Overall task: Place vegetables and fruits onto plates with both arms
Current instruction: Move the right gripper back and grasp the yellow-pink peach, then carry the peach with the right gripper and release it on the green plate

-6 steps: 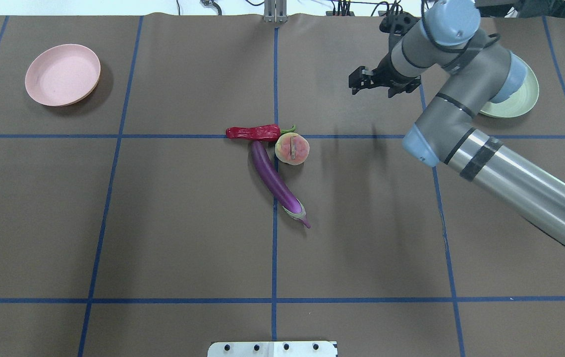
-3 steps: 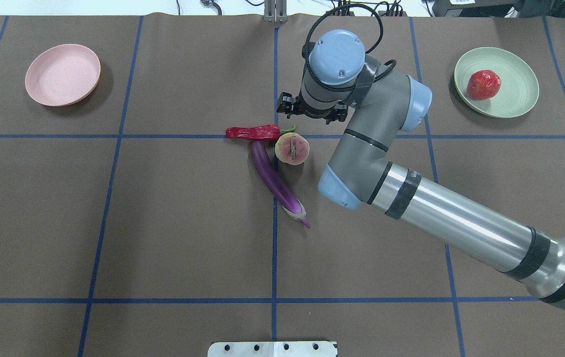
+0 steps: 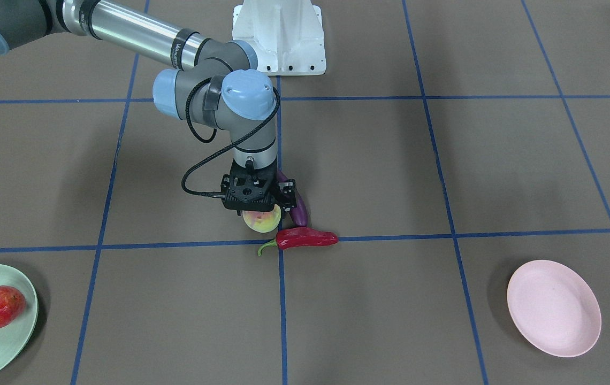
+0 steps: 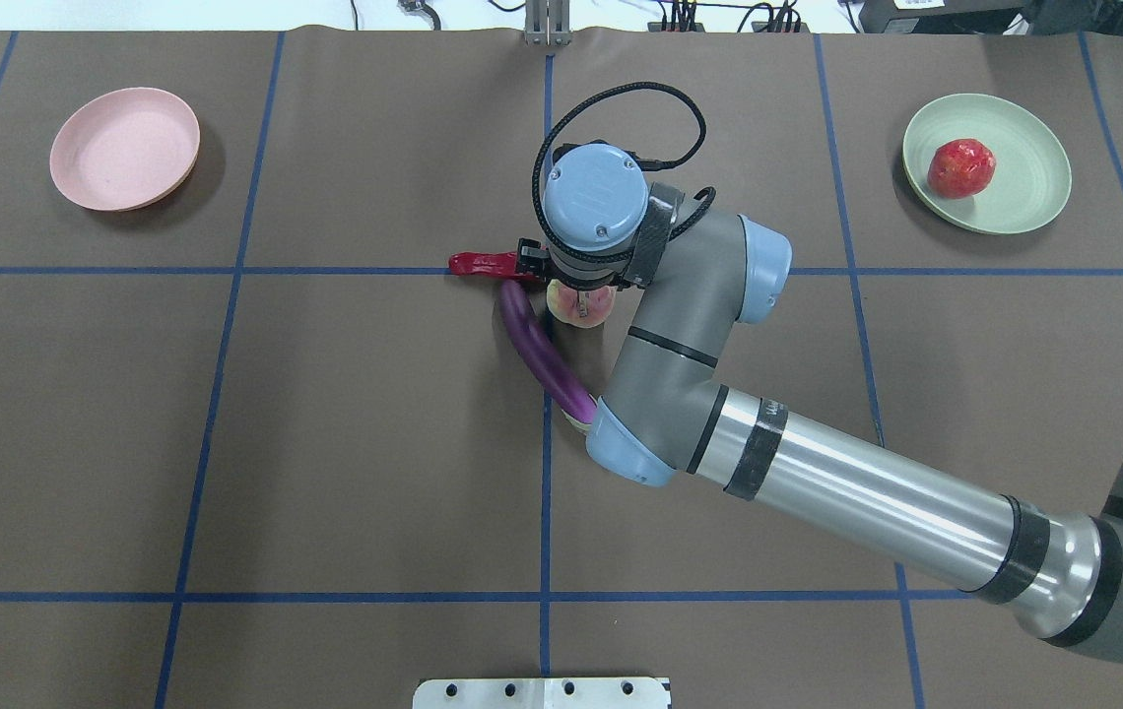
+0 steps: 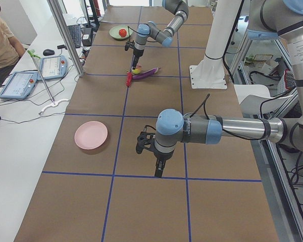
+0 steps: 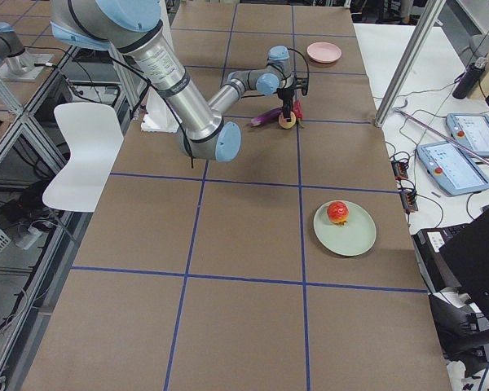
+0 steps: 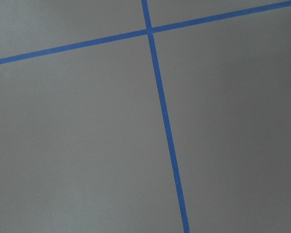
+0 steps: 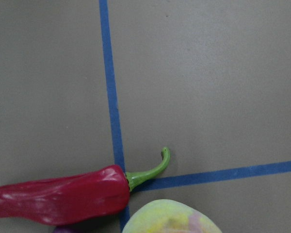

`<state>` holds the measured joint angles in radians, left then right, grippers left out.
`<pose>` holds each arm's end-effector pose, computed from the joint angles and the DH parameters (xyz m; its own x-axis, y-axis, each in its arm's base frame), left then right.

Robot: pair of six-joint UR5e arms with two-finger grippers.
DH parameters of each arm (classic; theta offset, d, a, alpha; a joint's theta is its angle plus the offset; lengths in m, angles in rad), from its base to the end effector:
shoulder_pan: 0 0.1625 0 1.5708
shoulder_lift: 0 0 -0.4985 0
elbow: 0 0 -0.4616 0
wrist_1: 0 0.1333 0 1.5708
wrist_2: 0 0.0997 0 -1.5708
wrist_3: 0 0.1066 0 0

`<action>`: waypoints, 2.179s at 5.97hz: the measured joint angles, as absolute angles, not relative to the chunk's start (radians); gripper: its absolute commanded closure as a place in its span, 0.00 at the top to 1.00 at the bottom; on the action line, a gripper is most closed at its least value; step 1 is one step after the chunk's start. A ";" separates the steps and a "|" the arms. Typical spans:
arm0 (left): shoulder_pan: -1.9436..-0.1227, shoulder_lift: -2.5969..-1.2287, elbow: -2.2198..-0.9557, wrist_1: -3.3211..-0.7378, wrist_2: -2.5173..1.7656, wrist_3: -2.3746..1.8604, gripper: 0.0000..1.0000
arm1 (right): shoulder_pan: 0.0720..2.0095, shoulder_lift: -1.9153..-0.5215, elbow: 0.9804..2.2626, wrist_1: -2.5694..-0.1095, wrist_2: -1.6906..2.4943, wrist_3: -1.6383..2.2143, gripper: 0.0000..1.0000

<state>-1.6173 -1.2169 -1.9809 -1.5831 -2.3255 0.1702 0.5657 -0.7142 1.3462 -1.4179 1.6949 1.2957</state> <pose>-0.0785 -0.3897 0.6748 0.7272 0.1816 -0.6620 -0.0779 0.9800 0.1832 -0.6907 -0.5808 0.2207 0.6992 0.1246 0.7040 -0.2786 0.9544 0.1077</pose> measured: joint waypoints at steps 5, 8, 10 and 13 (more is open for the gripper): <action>-1.617 -1.221 -1.980 -1.583 -2.326 0.170 1.00 | 0.548 -0.715 1.342 -1.436 1.685 1.266 0.00; -1.617 -1.221 -1.980 -1.583 -2.326 0.170 1.00 | 0.575 -0.709 1.357 -1.436 1.697 1.218 0.00; -1.617 -1.221 -1.980 -1.583 -2.326 0.170 1.00 | 0.696 -0.737 1.365 -1.434 1.773 1.058 0.00; -1.615 -1.221 -1.977 -1.582 -2.372 0.169 1.00 | 0.980 -0.911 1.335 -1.314 2.027 0.648 0.00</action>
<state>-1.6154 -1.2211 -1.9771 -1.5819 -2.3722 0.1689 0.9796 -0.9109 1.3350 -1.3144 2.0271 0.6483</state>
